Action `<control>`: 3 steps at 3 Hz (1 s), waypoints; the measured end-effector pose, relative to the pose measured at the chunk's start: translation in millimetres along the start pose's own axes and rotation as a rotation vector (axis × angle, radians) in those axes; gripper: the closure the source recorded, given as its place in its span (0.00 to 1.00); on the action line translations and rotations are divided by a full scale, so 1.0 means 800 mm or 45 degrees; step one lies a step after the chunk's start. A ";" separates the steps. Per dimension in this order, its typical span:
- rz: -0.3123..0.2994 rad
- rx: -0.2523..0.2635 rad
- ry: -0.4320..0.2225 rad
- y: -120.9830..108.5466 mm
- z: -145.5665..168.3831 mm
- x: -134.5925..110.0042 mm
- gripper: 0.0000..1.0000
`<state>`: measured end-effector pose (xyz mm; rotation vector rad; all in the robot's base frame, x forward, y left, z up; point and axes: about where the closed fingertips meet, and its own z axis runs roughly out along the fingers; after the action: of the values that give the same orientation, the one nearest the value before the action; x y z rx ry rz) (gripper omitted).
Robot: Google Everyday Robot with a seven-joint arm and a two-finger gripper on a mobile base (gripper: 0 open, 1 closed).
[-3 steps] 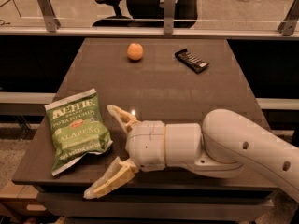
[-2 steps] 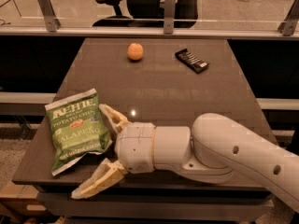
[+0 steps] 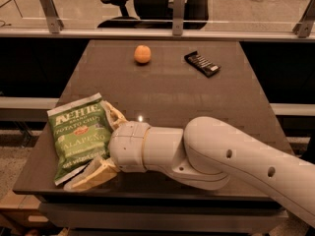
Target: Move green jalapeno chip bag near rxbar chocolate
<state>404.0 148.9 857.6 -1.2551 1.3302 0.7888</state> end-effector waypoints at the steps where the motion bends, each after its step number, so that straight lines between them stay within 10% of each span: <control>1: -0.006 0.030 0.018 -0.015 0.015 0.004 0.00; 3: -0.013 0.023 0.019 -0.012 0.018 0.001 0.41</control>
Offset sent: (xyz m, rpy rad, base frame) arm 0.0136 0.0073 -0.0025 -0.0100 -0.0064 -0.0230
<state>416.8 160.6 855.9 -1.2548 1.3390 0.7597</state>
